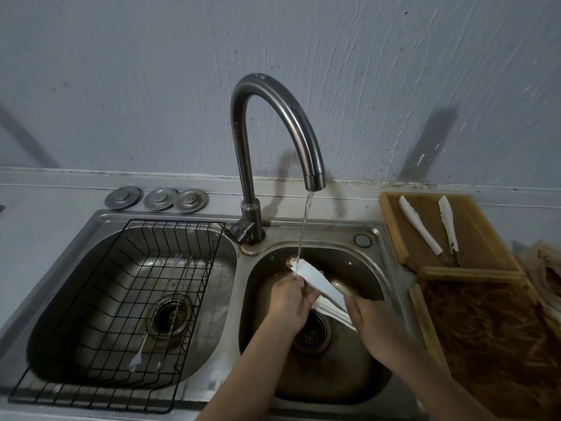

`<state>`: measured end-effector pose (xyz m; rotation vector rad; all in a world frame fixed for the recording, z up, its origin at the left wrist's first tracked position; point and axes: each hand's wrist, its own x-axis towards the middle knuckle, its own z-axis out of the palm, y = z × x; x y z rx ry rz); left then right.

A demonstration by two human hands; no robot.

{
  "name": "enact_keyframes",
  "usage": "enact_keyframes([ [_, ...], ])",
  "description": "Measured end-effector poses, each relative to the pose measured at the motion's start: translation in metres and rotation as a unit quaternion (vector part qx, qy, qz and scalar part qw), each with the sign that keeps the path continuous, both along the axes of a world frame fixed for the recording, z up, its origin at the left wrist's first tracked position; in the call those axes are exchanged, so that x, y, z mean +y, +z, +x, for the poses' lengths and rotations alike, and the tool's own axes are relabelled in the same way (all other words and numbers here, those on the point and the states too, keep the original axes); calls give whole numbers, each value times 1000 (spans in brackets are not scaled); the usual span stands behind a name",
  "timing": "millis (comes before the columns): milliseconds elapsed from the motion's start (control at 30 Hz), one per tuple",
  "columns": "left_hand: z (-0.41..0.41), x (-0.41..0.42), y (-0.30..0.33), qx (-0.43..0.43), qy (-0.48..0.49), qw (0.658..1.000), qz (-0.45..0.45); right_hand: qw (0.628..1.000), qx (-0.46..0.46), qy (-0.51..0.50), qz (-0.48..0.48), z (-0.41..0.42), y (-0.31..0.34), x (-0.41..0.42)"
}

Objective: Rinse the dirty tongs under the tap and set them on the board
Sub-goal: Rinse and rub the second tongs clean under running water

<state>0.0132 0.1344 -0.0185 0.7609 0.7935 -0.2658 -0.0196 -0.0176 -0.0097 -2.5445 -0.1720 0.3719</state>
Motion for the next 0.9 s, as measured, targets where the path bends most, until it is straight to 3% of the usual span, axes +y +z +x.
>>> enact_keyframes([
  [167,-1,13,-11,15,33,999,4,999,-2,21,-40,-6,-2,-11],
  [300,-1,10,-15,-8,-54,990,129,996,-28,45,-74,-8,0,-9],
  [467,6,24,-13,-21,-60,962,267,991,-79,41,-98,-4,3,-10],
  [633,9,25,-7,-101,-159,935,302,992,-89,31,-86,2,3,-16],
  [800,19,28,-14,-69,-121,918,370,985,-121,57,-111,0,3,-14],
  [900,20,29,-20,-61,-173,892,413,986,-119,49,-103,-1,3,-15],
])
